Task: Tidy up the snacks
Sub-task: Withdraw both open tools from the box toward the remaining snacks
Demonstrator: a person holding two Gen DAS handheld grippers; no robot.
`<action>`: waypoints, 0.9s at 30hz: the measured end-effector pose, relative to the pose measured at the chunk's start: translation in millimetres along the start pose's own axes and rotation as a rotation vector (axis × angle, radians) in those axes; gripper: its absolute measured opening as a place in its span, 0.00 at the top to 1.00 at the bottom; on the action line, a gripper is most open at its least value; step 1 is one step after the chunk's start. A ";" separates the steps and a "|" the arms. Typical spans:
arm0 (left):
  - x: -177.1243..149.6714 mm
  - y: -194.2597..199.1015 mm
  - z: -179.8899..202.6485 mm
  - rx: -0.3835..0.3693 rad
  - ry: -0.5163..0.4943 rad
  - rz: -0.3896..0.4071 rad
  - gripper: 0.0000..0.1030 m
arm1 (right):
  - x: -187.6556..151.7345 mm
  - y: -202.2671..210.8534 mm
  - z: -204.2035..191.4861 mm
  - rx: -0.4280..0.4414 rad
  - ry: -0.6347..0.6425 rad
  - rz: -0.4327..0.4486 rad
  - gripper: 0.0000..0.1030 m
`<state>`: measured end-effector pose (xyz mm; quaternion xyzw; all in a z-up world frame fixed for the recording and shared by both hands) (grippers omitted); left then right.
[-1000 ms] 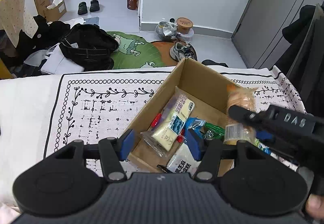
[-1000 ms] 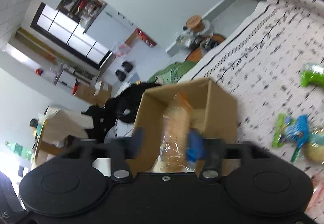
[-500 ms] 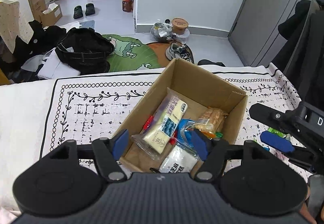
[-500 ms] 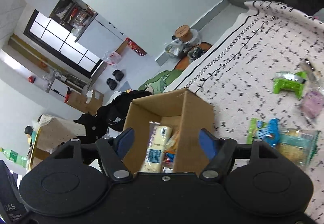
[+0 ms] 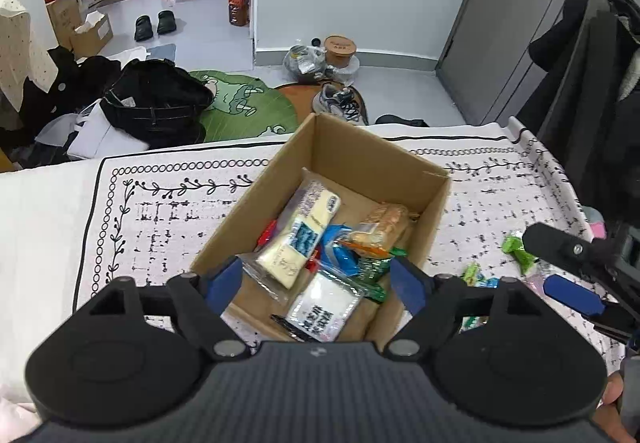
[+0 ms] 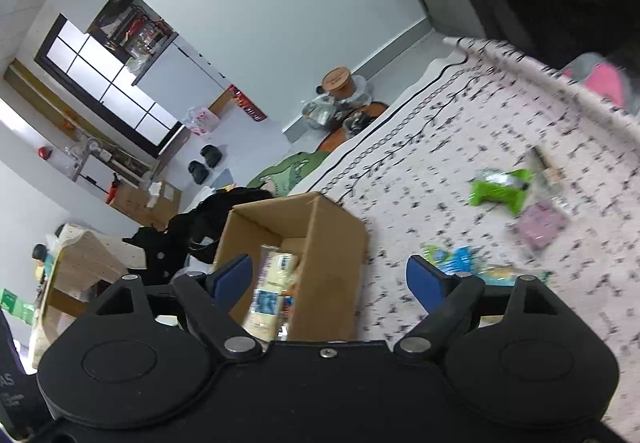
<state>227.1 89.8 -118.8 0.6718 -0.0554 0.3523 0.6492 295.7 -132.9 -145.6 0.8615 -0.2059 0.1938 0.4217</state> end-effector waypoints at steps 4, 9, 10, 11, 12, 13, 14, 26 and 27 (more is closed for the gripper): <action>-2.6 9.5 10.5 -0.015 -0.014 0.019 0.15 | 2.1 15.8 9.1 -0.011 0.007 0.015 0.15; -6.6 20.2 25.8 -0.043 -0.034 0.039 0.08 | 4.9 33.7 24.6 -0.051 0.004 0.042 0.14; -7.0 22.5 28.3 -0.050 -0.035 0.044 0.05 | 5.6 37.2 27.7 -0.059 0.006 0.047 0.13; -7.7 24.9 31.1 -0.052 -0.039 0.053 0.04 | 6.3 40.8 30.5 -0.068 0.012 0.051 0.10; -8.5 27.3 33.0 -0.052 -0.043 0.061 0.00 | 6.2 44.7 33.2 -0.081 0.017 0.055 0.08; -8.9 29.6 35.2 -0.054 -0.046 0.069 0.00 | 6.1 49.0 36.6 -0.096 0.021 0.061 0.05; -9.3 31.6 37.5 -0.060 -0.046 0.075 0.00 | 5.7 53.3 40.5 -0.106 0.020 0.069 0.03; -21.8 44.4 56.1 -0.103 -0.062 0.085 0.00 | 2.0 83.0 66.1 -0.156 0.004 0.104 0.00; -23.3 45.2 58.0 -0.104 -0.067 0.086 0.00 | 1.8 84.4 68.6 -0.160 -0.003 0.104 0.00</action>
Point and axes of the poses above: each gripper's, at about its wrist camera, not at the fingertips, and y roughly against the way its jaws point, z to its right, x to its top, the point moved 4 cm from there along -y, roughly the way its jaws point, and after that the axes turned 1 degree about x, right-handed, at the moved point
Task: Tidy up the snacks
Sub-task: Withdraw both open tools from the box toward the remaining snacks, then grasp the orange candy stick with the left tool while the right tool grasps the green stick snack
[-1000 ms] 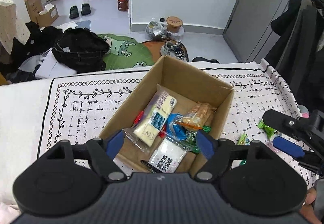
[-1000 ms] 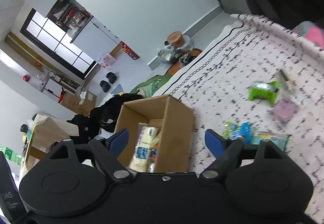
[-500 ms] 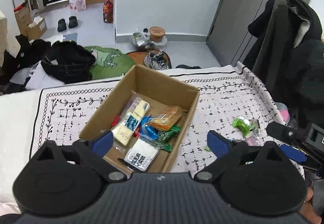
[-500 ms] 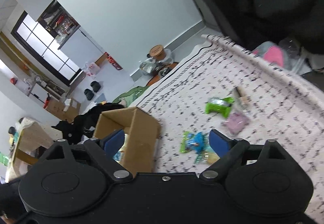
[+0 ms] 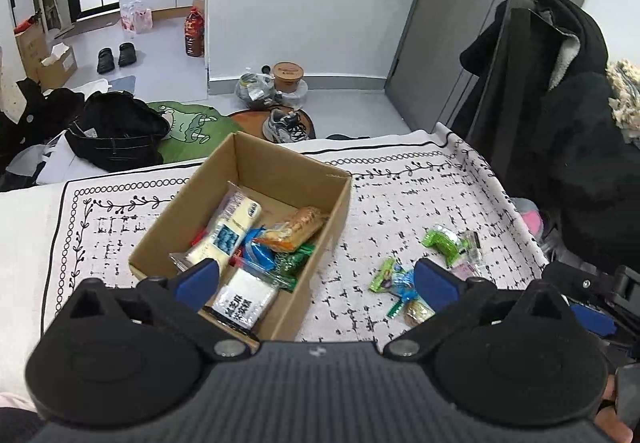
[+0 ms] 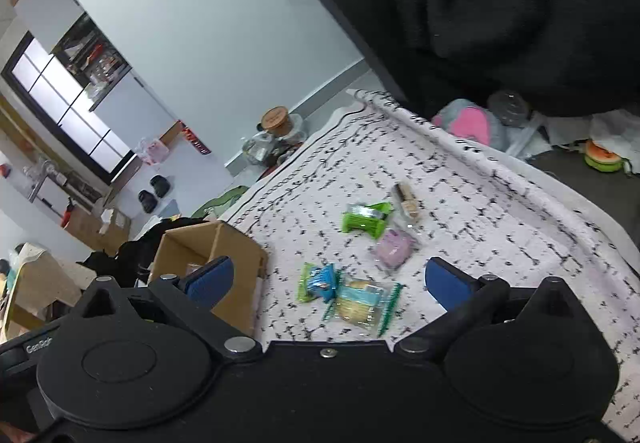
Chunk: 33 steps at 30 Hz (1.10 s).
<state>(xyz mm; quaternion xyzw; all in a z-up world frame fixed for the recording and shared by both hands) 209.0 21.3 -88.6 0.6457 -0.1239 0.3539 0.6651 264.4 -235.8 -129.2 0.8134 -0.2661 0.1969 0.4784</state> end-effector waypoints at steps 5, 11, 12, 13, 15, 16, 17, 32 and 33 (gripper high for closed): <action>-7.2 2.0 9.8 -0.002 -0.005 0.002 0.00 | -3.6 6.2 10.9 -0.032 -0.004 0.001 0.00; -18.3 -1.6 20.8 -0.044 -0.006 -0.027 0.00 | -11.7 8.0 19.7 -0.050 -0.026 -0.014 0.00; -20.7 -2.5 22.8 -0.052 -0.008 -0.031 0.00 | -12.9 6.7 20.2 -0.050 -0.031 -0.019 0.00; -22.9 -2.7 24.4 -0.060 -0.009 -0.035 0.00 | -14.6 5.9 19.9 -0.051 -0.034 -0.025 0.00; -28.1 -6.0 28.2 -0.073 -0.008 -0.049 0.00 | -18.5 1.4 20.5 -0.051 -0.045 -0.042 0.01; -30.8 -8.0 30.2 -0.080 -0.007 -0.056 0.01 | -21.0 -0.9 20.7 -0.053 -0.052 -0.054 0.01; -33.8 -10.5 32.1 -0.085 -0.006 -0.063 0.01 | -23.5 -4.3 21.5 -0.054 -0.060 -0.068 0.03; -71.6 -68.1 50.5 -0.135 0.012 -0.195 0.08 | -46.1 -46.4 49.8 -0.085 -0.239 -0.238 0.21; -74.0 -72.5 53.3 -0.141 0.008 -0.205 0.10 | -46.7 -49.5 51.4 -0.086 -0.247 -0.248 0.22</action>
Point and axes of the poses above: each gripper's, at about its wrist camera, not at the fingertips, and y roughly against the way its jaws point, z to its right, x to its top, the point moved 4 cm from there along -y, roughly the way its jaws point, and after that the axes turned 1 degree about x, right-handed, at the moved point
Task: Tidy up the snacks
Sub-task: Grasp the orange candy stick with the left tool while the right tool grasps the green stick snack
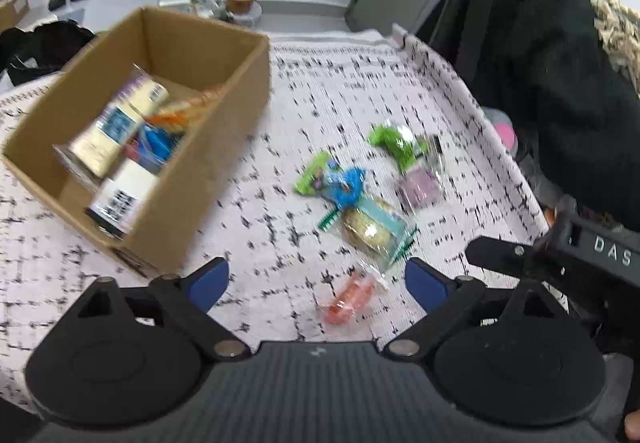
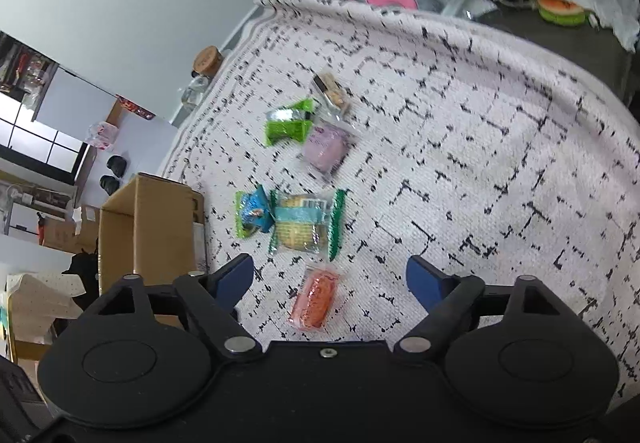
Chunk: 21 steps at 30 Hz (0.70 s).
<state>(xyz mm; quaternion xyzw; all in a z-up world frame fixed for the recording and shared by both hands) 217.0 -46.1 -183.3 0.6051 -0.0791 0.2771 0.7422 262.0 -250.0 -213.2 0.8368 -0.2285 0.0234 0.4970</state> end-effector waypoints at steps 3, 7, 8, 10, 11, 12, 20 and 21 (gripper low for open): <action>-3.3 -13.8 5.5 -0.013 -0.010 -0.022 0.13 | -0.7 -6.4 1.0 0.005 -0.011 -0.023 0.23; -7.0 -32.8 9.5 -0.020 -0.009 -0.061 0.23 | -0.3 -13.0 -1.8 0.009 -0.005 -0.034 0.25; -8.1 -38.0 10.2 -0.026 -0.003 -0.071 0.25 | -1.1 -15.7 -2.4 0.010 -0.006 -0.038 0.27; -10.7 -48.0 12.8 -0.029 -0.003 -0.093 0.35 | -3.3 -21.6 -4.9 0.012 0.002 -0.055 0.29; -12.2 -53.0 14.0 -0.030 -0.002 -0.103 0.36 | -4.3 -23.9 -6.1 0.014 0.005 -0.061 0.29; -13.9 -58.3 15.5 -0.032 -0.001 -0.112 0.37 | -5.1 -26.2 -6.6 0.014 0.007 -0.066 0.30; -19.7 -84.9 22.5 -0.009 -0.031 -0.128 0.49 | 2.3 -43.4 -3.8 0.003 -0.034 -0.072 0.37; -19.2 -86.2 23.5 0.003 -0.038 -0.122 0.61 | 4.5 -46.0 -4.4 0.011 -0.046 -0.068 0.37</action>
Point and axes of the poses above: each gripper's, at about its wrist camera, not at the fingertips, and y roughly against the way its jaws point, z to its right, x to its top, the point moved 4 cm from there along -y, roughly the way its jaws point, and after that the axes turned 1 degree about x, right-handed, at the moved point
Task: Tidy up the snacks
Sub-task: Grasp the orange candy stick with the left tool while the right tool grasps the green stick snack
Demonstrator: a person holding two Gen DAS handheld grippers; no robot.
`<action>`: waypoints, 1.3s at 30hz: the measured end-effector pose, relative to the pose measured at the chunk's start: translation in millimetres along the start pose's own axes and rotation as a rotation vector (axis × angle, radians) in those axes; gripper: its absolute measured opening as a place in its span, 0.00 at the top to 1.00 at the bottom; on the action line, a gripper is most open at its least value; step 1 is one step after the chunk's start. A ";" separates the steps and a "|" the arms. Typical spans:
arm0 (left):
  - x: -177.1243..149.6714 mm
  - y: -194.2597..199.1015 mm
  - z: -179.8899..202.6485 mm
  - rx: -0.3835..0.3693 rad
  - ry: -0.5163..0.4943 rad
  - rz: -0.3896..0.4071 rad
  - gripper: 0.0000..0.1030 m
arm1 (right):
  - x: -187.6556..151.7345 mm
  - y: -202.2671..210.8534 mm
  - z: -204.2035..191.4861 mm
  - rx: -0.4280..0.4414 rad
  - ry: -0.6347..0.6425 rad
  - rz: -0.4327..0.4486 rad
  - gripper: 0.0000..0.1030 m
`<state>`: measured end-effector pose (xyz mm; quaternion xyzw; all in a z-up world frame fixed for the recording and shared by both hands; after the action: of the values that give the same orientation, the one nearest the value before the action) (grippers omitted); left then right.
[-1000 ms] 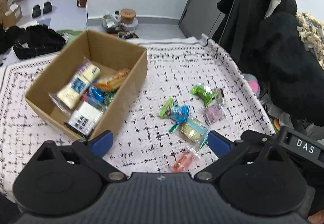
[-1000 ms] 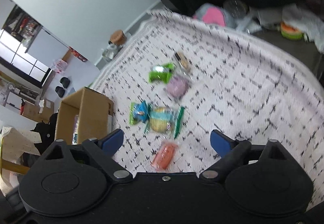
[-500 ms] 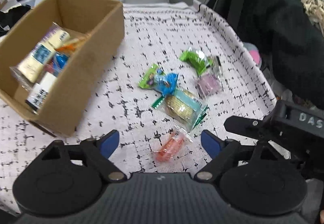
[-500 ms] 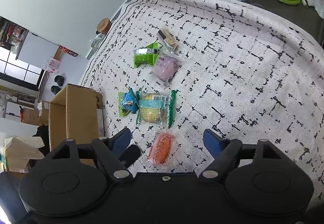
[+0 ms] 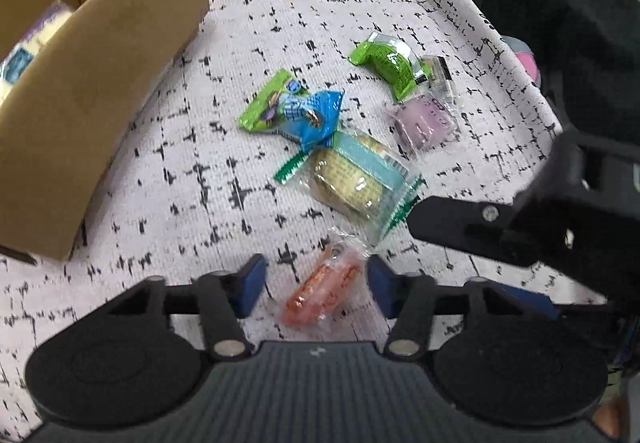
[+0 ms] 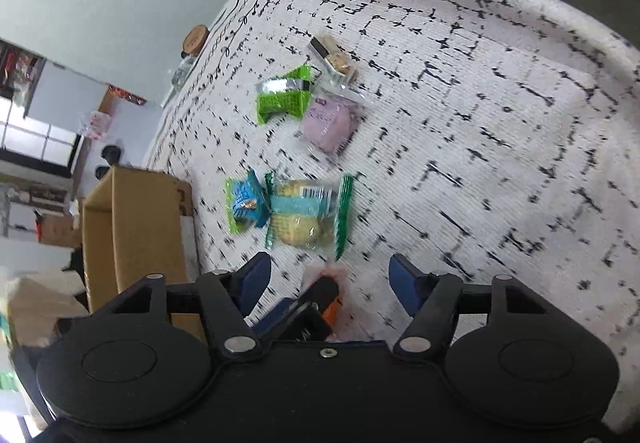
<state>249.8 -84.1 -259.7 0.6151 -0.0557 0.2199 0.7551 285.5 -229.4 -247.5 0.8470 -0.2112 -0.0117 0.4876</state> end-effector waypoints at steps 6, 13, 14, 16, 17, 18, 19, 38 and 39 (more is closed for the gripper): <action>9.9 1.3 -5.9 0.013 0.035 0.000 0.83 | 8.5 -15.1 0.5 0.003 -0.038 -0.008 0.39; 17.4 7.7 -22.2 0.019 0.061 0.010 0.83 | 11.7 -27.7 -8.8 0.023 -0.037 -0.015 0.40; 18.6 8.7 -24.9 0.022 0.064 0.014 0.83 | 12.6 -29.5 -9.4 0.027 -0.041 -0.014 0.40; 21.6 10.3 -30.9 0.026 0.078 0.019 0.83 | 14.5 -35.1 -9.7 0.028 -0.058 -0.021 0.40; 23.4 11.3 -34.0 0.028 0.085 0.023 0.83 | 14.9 -38.1 -10.5 0.029 -0.065 -0.024 0.40; 25.0 12.5 -36.6 0.029 0.089 0.026 0.83 | 15.1 -40.5 -12.3 0.028 -0.065 -0.021 0.40; 26.4 13.9 -39.0 0.030 0.091 0.030 0.83 | 15.5 -43.7 -14.6 0.025 -0.058 -0.020 0.40; 42.9 23.5 -57.6 0.039 0.091 0.052 0.83 | 13.2 -76.9 -46.9 -0.030 0.083 -0.014 0.15; 42.9 24.5 -57.5 0.040 0.089 0.054 0.83 | 12.6 -77.1 -48.4 -0.036 0.097 -0.014 0.15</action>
<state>267.8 -14.3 -236.0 0.6179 -0.0342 0.2685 0.7382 334.6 -160.7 -283.8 0.8390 -0.1812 0.0223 0.5126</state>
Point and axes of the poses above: each gripper's, at about its wrist camera, not at the fingertips, and y roughly against the way its jaws point, z to its right, x to its top, the point moved 4 cm from there along -y, roughly the way its jaws point, and after that the axes turned 1 degree about x, right-handed, at the moved point
